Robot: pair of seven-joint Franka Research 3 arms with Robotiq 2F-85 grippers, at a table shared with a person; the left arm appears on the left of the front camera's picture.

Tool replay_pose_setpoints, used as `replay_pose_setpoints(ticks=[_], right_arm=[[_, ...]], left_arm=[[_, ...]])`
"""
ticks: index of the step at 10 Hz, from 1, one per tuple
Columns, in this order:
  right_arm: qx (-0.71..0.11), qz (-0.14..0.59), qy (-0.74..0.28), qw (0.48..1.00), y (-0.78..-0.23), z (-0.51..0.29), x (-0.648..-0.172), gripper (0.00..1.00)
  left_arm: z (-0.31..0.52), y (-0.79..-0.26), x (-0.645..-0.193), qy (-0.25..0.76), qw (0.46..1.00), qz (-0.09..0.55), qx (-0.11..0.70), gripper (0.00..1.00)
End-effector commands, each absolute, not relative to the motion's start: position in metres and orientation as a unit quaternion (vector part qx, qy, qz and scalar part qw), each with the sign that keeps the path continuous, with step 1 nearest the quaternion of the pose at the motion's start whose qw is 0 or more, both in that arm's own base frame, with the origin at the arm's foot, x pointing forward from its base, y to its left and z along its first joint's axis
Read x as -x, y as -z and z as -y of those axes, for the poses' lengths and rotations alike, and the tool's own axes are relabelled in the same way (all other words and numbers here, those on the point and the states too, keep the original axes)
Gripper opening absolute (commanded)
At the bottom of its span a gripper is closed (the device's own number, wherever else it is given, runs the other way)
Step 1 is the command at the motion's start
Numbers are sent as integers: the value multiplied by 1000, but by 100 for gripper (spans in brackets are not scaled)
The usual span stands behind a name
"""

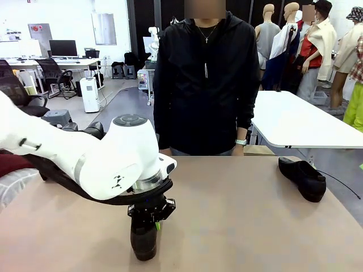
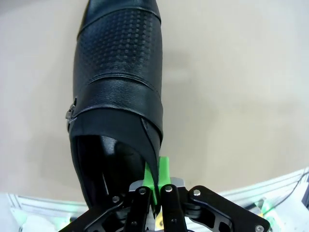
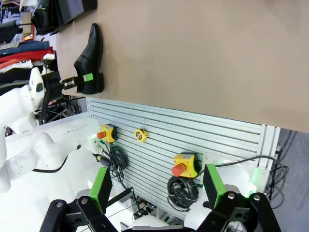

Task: Organize the shoes by placing them on the stand.
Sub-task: Place the Shoe from the middle of the table onto the Shoes Stand.

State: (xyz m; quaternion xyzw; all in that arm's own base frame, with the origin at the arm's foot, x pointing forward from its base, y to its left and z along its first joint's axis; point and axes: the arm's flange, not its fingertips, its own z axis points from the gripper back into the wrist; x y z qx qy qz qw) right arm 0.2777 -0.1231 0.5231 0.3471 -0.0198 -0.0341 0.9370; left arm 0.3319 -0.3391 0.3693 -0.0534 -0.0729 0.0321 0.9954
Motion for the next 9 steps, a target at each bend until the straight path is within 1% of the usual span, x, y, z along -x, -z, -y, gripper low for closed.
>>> replay_pose_setpoints(ticks=[1,4,5,6,7,8,9], right_arm=[[-350,22,47,935,-526,120,-278,100],[-350,22,47,935,-526,120,-278,100],[-350,22,47,935,-526,120,-278,100],[-350,22,47,935,-526,120,-278,100],[-350,22,47,935,-526,120,-278,100],[-350,22,47,935,-526,120,-278,100],[-350,22,47,935,-526,120,-278,100]], left_arm=[[309,-415,-294,-24,994,88,64,0],[267,-472,-236,-33,986,155,56,0],[251,-482,-226,-4,983,176,44,0],[234,-486,-221,18,981,188,31,0],[219,-485,-214,-11,985,160,67,0],[263,-490,-226,-11,984,171,38,0],[263,-490,-226,-11,984,171,38,0]])
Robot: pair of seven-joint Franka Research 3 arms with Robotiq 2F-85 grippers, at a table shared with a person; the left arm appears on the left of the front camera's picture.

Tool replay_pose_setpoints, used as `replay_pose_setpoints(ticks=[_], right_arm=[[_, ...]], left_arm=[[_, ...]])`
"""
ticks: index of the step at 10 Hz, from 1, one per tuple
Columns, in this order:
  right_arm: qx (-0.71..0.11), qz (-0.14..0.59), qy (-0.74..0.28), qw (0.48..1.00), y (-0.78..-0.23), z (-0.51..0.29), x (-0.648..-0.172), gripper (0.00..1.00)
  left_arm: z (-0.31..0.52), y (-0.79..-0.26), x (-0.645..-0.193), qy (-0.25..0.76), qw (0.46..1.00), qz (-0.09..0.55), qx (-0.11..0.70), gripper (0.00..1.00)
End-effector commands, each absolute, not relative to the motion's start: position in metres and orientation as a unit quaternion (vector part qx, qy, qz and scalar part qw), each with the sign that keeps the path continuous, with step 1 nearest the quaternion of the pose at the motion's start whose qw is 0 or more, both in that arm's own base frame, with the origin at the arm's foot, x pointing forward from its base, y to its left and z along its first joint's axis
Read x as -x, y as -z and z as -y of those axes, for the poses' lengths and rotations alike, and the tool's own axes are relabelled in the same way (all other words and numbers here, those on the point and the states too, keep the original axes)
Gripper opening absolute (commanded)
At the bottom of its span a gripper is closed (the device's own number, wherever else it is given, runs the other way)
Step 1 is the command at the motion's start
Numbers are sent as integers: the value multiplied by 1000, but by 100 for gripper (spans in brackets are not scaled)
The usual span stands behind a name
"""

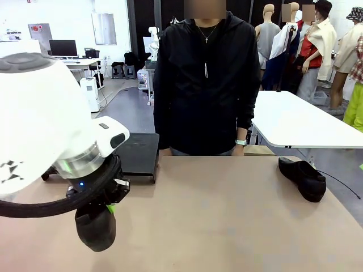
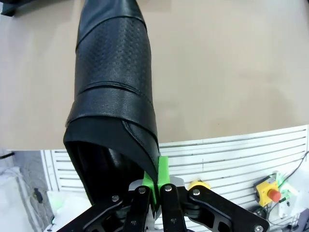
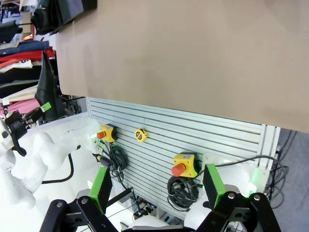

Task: Organize the shoes by placing them on the stand.
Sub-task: Place the Shoe from the middle of the table onto the Shoes Stand.

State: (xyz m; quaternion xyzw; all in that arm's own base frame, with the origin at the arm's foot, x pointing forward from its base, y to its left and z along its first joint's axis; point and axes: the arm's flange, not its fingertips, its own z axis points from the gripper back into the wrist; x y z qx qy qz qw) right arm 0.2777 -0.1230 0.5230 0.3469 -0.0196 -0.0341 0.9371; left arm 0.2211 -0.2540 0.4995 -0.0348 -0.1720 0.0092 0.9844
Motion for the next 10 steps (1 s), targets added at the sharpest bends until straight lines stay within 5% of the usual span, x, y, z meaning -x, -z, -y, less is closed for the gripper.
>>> replay_pose_setpoints(ticks=[1,4,10], right_arm=[[-350,22,47,935,-526,120,-278,100],[-350,22,47,935,-526,120,-278,100],[-350,22,47,935,-526,120,-278,100]], left_arm=[[263,-490,-226,-11,984,171,38,0],[247,-523,-274,4,984,179,12,0],[217,-523,-507,55,960,274,-19,0]])
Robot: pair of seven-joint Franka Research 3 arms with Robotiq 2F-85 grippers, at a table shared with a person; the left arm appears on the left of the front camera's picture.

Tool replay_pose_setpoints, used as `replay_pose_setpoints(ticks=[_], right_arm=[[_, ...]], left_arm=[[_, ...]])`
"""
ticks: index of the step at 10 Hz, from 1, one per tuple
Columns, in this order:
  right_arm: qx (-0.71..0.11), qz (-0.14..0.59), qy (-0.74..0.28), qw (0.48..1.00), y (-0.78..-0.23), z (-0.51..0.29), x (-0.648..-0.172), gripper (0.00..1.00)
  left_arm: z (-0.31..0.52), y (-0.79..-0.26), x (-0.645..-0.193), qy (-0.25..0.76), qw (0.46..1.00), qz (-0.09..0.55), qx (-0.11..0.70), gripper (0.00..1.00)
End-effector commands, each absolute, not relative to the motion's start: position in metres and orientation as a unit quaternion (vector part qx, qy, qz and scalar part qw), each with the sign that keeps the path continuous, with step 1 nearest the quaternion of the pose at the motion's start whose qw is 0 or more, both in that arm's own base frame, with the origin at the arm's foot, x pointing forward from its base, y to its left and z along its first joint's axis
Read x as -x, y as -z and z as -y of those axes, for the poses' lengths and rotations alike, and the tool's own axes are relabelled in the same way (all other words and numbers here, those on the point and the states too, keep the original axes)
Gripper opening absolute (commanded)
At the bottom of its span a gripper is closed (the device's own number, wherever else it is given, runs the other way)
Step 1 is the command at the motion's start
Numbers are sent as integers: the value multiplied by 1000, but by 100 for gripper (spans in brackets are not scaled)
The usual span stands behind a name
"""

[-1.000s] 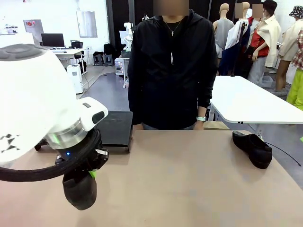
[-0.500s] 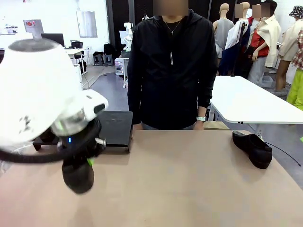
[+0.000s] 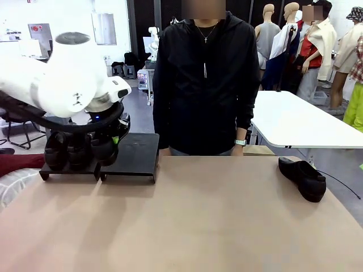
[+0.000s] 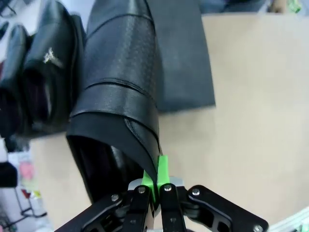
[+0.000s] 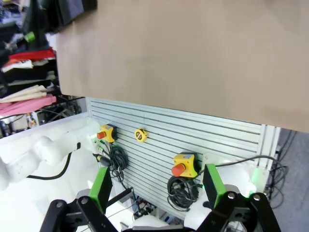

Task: Organize the shoes by placing them on the stand.
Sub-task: Place the Shoe from the middle of the table onto the Shoes Stand.

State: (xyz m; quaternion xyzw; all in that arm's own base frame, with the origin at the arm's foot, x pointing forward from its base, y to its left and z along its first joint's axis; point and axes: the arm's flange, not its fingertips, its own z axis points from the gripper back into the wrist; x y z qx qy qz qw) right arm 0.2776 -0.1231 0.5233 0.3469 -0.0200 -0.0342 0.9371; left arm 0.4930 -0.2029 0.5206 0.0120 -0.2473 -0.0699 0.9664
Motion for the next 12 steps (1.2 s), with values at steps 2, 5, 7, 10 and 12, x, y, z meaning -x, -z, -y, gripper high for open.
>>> replay_pose_setpoints(ticks=[2,5,7,10,12], right_arm=[[-350,22,47,935,-526,120,-278,100],[-350,22,47,935,-526,120,-278,100],[-350,22,47,935,-526,120,-278,100],[-350,22,47,935,-526,120,-278,100],[-350,22,47,935,-526,120,-278,100]], left_arm=[[218,-490,-548,-4,951,304,-56,0],[221,-449,-578,-35,937,335,-96,0],[225,-436,-586,-22,939,328,-98,0],[225,-426,-588,-12,945,315,-86,13],[225,-425,-588,-7,948,308,-82,100]])
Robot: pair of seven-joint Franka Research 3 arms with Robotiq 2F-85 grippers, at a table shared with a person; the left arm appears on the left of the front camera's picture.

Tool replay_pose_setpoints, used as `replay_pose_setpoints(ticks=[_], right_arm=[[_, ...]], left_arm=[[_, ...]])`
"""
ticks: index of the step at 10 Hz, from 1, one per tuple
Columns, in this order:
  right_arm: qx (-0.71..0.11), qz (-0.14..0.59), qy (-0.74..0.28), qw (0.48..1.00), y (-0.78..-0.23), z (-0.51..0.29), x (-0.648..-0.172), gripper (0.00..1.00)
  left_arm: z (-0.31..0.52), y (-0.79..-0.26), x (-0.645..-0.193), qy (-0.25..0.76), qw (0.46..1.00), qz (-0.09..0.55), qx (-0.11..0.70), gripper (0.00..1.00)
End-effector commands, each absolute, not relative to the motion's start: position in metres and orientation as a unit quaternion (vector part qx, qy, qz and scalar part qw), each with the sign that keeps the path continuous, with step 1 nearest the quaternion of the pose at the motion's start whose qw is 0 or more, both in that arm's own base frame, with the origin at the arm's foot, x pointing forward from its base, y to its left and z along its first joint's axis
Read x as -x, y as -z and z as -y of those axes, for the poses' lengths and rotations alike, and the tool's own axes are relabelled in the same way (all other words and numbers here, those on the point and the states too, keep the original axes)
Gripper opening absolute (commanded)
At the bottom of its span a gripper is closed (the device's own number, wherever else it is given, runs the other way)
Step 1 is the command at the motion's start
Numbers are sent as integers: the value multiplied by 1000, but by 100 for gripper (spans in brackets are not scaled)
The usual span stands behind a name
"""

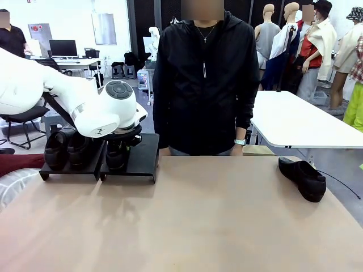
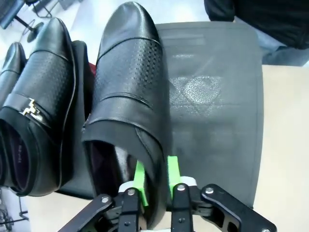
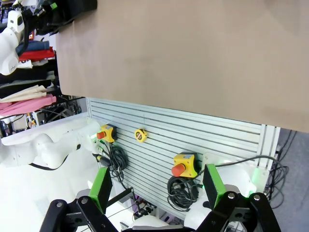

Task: Organize the shoes by placing them on the stand.
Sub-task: Place the Shoe from the middle of the table onto the Shoes Stand.

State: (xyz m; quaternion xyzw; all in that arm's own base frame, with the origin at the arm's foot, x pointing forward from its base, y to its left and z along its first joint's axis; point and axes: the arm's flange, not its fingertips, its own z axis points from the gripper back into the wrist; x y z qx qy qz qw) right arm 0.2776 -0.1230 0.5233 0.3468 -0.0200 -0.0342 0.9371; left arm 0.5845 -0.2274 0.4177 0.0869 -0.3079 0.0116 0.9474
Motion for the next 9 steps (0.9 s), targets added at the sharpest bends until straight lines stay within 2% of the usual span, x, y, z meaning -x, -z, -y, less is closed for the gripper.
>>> replay_pose_setpoints(ticks=[1,2,4,6,8,9], right_arm=[[-350,22,47,935,-526,120,-278,100],[-350,22,47,935,-526,120,-278,100],[-350,22,47,935,-526,120,-278,100],[-350,22,47,935,-526,120,-278,100],[-350,22,47,935,-526,120,-278,100],[-350,22,47,935,-526,120,-278,100]], left_arm=[[224,-428,-585,-7,946,316,-80,100],[224,-434,-579,-8,942,326,-79,100],[231,-471,-535,15,939,341,-54,100],[246,-513,-457,36,955,288,-58,100],[245,-532,-390,74,978,193,10,100],[234,-537,-362,125,974,183,43,100]])
